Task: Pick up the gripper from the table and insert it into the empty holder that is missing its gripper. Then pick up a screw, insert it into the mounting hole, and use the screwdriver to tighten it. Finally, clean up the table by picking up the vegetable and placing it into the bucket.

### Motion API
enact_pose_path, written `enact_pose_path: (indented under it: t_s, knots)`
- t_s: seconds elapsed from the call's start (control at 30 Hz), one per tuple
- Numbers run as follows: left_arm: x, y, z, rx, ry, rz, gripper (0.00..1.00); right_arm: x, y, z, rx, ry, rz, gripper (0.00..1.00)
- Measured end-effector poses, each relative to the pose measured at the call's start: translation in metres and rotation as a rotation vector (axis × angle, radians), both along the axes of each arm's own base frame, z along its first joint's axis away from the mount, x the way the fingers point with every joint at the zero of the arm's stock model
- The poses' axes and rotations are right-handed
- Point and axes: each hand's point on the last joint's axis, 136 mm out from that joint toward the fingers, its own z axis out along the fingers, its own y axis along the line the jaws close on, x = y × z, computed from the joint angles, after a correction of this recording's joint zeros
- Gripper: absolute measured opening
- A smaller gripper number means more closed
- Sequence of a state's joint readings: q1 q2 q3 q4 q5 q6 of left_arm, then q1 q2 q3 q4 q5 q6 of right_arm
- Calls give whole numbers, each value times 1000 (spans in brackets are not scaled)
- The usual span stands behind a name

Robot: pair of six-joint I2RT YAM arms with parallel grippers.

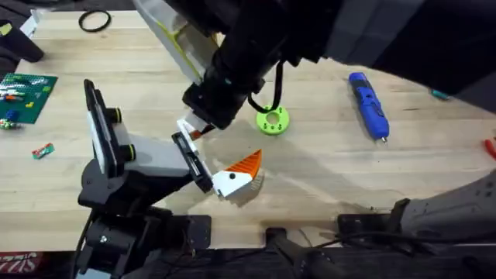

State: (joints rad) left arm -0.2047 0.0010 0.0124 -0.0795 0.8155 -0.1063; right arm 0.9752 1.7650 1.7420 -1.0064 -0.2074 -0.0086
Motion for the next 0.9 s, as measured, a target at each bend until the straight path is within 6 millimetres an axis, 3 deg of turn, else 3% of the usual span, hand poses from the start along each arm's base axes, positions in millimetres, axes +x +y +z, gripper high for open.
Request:
enact_pose_path:
  t_s: [0.27, 0.9]
  knots:
    - [-1, 0, 0, 0, -1, -5, 982, 5, 8, 2, 29, -20, 0, 4]
    - [-1, -1, 0, -1, 0, -9, 982, 10, 4, 1, 8, -44, -15, 4]
